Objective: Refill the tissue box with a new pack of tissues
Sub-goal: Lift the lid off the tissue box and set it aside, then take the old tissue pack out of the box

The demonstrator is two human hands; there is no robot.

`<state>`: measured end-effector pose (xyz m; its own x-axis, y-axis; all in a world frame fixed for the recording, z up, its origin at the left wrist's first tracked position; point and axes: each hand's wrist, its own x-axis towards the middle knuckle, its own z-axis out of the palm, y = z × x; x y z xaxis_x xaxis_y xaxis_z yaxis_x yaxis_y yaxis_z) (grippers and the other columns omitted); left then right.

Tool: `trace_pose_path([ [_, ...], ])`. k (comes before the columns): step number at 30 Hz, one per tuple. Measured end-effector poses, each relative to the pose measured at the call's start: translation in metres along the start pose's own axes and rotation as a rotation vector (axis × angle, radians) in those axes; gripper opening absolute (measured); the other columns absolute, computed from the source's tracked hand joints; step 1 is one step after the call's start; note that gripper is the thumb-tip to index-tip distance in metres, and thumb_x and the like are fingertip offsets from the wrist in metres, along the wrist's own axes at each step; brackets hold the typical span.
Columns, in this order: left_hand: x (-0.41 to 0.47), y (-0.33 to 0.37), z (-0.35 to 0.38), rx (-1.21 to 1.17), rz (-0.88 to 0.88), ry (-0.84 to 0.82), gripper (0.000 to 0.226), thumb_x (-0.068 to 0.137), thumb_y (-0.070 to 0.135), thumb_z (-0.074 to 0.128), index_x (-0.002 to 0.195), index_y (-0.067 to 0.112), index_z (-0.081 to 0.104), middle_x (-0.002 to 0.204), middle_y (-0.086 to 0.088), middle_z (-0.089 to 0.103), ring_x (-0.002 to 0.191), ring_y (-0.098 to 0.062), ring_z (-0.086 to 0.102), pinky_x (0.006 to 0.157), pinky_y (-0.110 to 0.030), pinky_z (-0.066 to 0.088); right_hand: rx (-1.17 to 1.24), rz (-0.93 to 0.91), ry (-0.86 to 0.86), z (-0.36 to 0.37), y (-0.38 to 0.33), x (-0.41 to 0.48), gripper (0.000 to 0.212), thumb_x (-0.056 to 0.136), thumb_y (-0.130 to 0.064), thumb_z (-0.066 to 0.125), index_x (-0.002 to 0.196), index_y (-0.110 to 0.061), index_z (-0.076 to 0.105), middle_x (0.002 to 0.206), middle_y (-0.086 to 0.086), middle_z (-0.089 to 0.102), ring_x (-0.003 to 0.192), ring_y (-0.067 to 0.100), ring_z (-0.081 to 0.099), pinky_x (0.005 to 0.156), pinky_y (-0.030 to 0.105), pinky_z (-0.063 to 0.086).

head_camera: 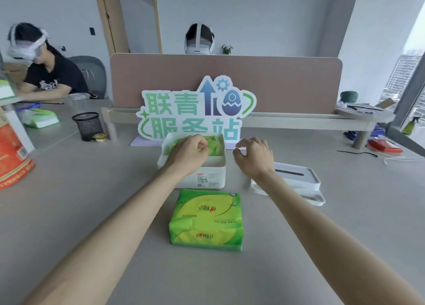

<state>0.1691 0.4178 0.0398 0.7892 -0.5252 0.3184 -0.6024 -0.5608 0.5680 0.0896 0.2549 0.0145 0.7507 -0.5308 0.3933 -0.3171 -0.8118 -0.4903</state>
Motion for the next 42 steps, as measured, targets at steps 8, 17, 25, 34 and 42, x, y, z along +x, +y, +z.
trace_pose_path([
  [8,0.023,-0.073,-0.026,0.29,-0.112,0.111,0.031,0.09,0.024,0.043,0.116,0.018,0.059,0.124,0.0,0.064,0.119,-0.027,0.048,0.081,-0.037,0.044,-0.063,-0.07,-0.093,0.038,-0.051,0.028,0.036,0.093,-0.031,0.047,0.122,-0.016,0.063,0.122,0.013,0.061,0.124,0.034,0.042,0.091,0.043,0.042],
  [17,0.053,-0.07,-0.019,0.451,-0.136,0.013,0.026,0.092,0.022,0.048,0.106,0.005,0.06,0.112,-0.017,0.063,0.113,-0.034,0.051,0.074,-0.035,0.035,-0.167,-0.092,-0.081,0.048,-0.05,0.04,0.031,0.089,-0.032,0.051,0.11,-0.017,0.068,0.099,0.007,0.07,0.119,0.029,0.039,0.083,0.037,0.024],
  [25,0.043,-0.081,-0.02,-0.001,-0.176,0.251,0.026,0.085,0.018,0.052,0.104,0.025,0.068,0.109,0.003,0.073,0.103,-0.025,0.065,0.083,-0.034,0.052,0.074,-0.174,0.138,0.044,-0.053,0.041,0.031,0.089,-0.01,0.052,0.116,-0.019,0.065,0.107,-0.001,0.07,0.107,0.028,0.052,0.081,0.037,0.029],
  [34,0.019,-0.113,-0.069,-0.353,-0.181,0.463,0.017,0.082,0.016,0.059,0.092,0.02,0.072,0.092,-0.001,0.074,0.087,-0.02,0.068,0.083,-0.033,0.054,0.197,-0.368,0.162,0.05,-0.103,0.033,0.026,0.088,-0.004,0.051,0.108,-0.016,0.063,0.106,0.002,0.067,0.088,0.028,0.061,0.076,0.041,0.05],
  [42,-0.038,-0.195,-0.135,-0.209,-0.32,0.557,0.012,0.082,0.011,0.061,0.085,0.018,0.071,0.084,0.001,0.069,0.08,-0.016,0.065,0.077,-0.027,0.051,0.147,-0.511,-0.23,0.104,-0.2,0.028,0.023,0.088,-0.007,0.053,0.107,-0.011,0.065,0.105,0.005,0.071,0.095,0.027,0.065,0.076,0.029,0.045],
])
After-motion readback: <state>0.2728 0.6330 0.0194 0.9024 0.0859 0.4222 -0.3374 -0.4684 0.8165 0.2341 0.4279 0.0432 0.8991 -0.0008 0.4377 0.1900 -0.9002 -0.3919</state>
